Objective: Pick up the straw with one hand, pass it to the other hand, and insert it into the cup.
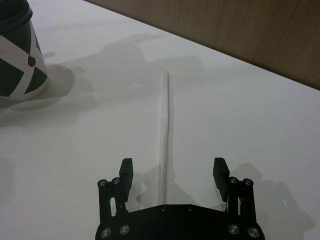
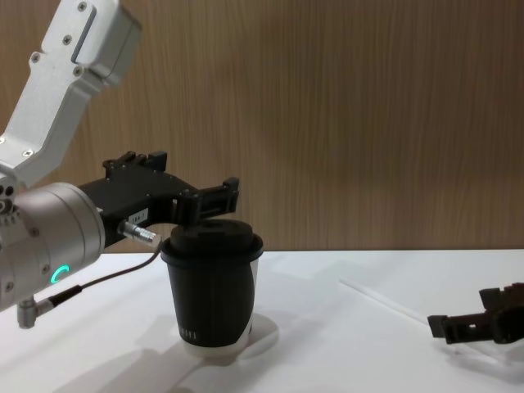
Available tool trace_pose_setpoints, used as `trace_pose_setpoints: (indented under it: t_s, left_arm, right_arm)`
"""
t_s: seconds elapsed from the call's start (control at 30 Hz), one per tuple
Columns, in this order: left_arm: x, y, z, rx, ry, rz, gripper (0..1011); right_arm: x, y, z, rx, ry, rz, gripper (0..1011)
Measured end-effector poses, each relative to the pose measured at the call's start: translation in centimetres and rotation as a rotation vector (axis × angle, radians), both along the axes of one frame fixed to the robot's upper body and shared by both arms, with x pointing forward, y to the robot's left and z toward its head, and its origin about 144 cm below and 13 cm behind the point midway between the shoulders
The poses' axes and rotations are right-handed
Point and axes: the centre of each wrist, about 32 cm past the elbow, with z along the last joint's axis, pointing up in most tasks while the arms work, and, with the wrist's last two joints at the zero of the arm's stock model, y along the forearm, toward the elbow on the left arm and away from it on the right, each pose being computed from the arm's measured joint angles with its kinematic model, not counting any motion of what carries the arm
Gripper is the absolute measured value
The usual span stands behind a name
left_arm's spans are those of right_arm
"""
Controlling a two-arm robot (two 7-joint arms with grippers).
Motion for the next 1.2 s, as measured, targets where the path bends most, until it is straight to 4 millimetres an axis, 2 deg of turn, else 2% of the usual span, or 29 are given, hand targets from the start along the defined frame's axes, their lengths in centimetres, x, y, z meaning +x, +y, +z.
trace_pose_setpoints:
  t_s: [0.73,0.93,1.03,1.2]
  left_arm:
    - [0.0,0.0,0.0,0.0,0.0,0.0,1000]
    - [0.0,0.0,0.0,0.0,0.0,0.0,1000]
    - [0.0,0.0,0.0,0.0,0.0,0.0,1000]
    - [0.0,0.0,0.0,0.0,0.0,0.0,1000]
  right_arm:
    - [-0.19,0.08,-0.28,-0.022,0.016,0.012,993]
    - [-0.24,0.09,-0.3,-0.025,0.017,0.016,890]
    - [-0.27,0.1,-0.3,-0.027,0.02,0.019,765]
    - [-0.31,0.13,-0.32,-0.029,0.025,0.025,630]
